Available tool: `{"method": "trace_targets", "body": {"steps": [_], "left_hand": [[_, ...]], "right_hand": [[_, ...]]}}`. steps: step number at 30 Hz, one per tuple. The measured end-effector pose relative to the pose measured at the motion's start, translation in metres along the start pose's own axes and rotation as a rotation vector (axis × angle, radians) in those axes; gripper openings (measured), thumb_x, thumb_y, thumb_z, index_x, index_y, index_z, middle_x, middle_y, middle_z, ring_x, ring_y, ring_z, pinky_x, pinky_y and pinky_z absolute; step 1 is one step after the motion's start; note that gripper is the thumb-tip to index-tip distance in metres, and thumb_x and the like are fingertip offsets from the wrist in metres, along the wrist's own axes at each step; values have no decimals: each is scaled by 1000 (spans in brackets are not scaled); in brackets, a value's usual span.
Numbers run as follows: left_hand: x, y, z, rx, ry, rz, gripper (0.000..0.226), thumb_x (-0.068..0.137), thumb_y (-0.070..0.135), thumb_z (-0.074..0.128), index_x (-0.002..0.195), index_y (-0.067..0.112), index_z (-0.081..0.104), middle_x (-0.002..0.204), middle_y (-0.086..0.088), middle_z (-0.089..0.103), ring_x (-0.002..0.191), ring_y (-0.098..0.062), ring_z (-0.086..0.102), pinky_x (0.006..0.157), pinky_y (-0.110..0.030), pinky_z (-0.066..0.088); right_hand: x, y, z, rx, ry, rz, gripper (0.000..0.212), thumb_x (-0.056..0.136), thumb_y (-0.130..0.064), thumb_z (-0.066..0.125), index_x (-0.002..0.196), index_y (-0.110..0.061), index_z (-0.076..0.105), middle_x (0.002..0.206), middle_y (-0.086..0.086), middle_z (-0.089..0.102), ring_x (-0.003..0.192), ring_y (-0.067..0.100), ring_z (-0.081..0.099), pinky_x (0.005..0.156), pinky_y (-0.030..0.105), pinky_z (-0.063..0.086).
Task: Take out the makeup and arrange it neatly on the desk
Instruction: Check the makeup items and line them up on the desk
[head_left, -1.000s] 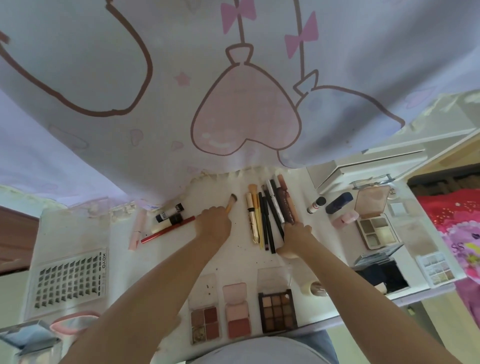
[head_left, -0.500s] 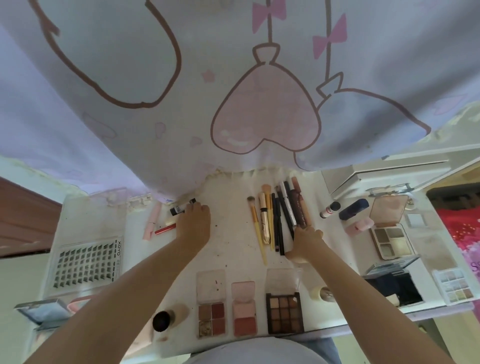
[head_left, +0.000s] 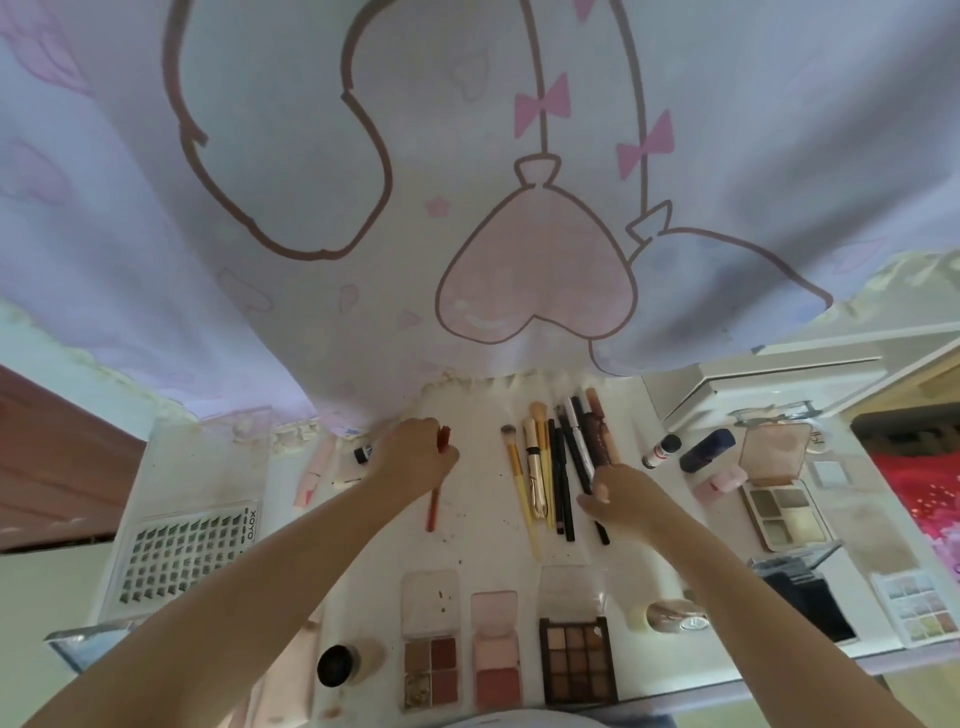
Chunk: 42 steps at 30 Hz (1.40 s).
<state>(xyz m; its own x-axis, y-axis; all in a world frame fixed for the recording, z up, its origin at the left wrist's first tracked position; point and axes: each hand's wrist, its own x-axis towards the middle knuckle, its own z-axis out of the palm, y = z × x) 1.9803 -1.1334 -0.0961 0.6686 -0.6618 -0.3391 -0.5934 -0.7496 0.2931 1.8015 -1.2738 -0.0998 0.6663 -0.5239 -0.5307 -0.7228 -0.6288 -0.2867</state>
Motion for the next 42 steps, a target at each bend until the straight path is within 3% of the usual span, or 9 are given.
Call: {"method": "trace_targets", "body": {"steps": [2, 4, 6, 10, 13, 16, 20, 26, 42], "left_hand": [[-2, 14, -18, -334, 2, -76, 29, 89, 21, 48, 62, 14, 41, 60, 2, 41, 56, -15, 42, 54, -25, 34], [-8, 28, -35, -684, 13, -106, 28, 89, 16, 51, 62, 13, 45, 59, 0, 43, 49, -12, 35, 49, -22, 29], [-19, 38, -52, -948, 24, -101, 23, 89, 12, 51, 66, 11, 52, 61, -1, 49, 46, -10, 35, 44, -17, 28], [-38, 51, -71, -1244, -5, -46, 25, 93, 8, 45, 69, 7, 54, 58, -3, 48, 35, -3, 34, 36, -13, 24], [-47, 57, -79, -1243, 10, -25, 34, 98, 17, 38, 66, 10, 48, 53, 0, 41, 32, -2, 29, 34, -13, 21], [-44, 53, -98, -1333, 121, -79, 37, 98, 21, 36, 62, 13, 41, 49, 2, 33, 30, -2, 24, 32, -13, 18], [-41, 41, -115, -1333, 304, -108, 36, 97, 23, 39, 63, 14, 43, 54, 2, 35, 39, -7, 26, 32, -12, 22], [-63, 54, -90, -1334, 156, -43, 28, 96, 20, 43, 73, 10, 57, 66, -1, 52, 57, -11, 42, 52, -19, 32], [-61, 49, -67, -1397, 128, -122, 30, 97, 22, 42, 72, 11, 57, 69, -2, 59, 59, -12, 49, 55, -21, 36]], "right_hand": [[-14, -18, -14, 317, 18, -105, 26, 95, -27, 43, 112, -10, 53, 103, -2, 55, 96, 13, 51, 84, 21, 41], [-29, -37, -25, 530, -63, -231, 26, 96, -26, 40, 119, -16, 48, 102, -8, 53, 99, 11, 52, 89, 22, 43], [-42, -51, -30, 587, -73, -325, 23, 97, -25, 36, 119, -22, 44, 93, -12, 52, 90, 6, 54, 86, 20, 45], [-57, -65, -39, 558, 69, -411, 18, 98, -19, 33, 92, -16, 50, 69, -3, 47, 60, 8, 45, 66, 19, 43], [-65, -70, -41, 507, 164, -422, 28, 98, -19, 31, 76, -32, 40, 58, -7, 39, 49, 6, 37, 53, 16, 37], [-77, -69, -38, 389, 234, -441, 31, 99, -20, 32, 70, -32, 34, 58, -9, 38, 45, 5, 34, 46, 14, 34], [-88, -57, -28, 486, 284, -361, 27, 98, -20, 34, 73, -29, 40, 57, -10, 39, 42, 3, 38, 47, 14, 35], [-91, -58, -23, 542, 315, -390, 26, 97, -16, 36, 74, -26, 44, 55, -9, 38, 42, 2, 40, 45, 14, 30], [-88, -64, -14, 544, 276, -377, 27, 97, -17, 37, 73, -31, 41, 57, -9, 41, 48, 7, 38, 50, 17, 36]]}}
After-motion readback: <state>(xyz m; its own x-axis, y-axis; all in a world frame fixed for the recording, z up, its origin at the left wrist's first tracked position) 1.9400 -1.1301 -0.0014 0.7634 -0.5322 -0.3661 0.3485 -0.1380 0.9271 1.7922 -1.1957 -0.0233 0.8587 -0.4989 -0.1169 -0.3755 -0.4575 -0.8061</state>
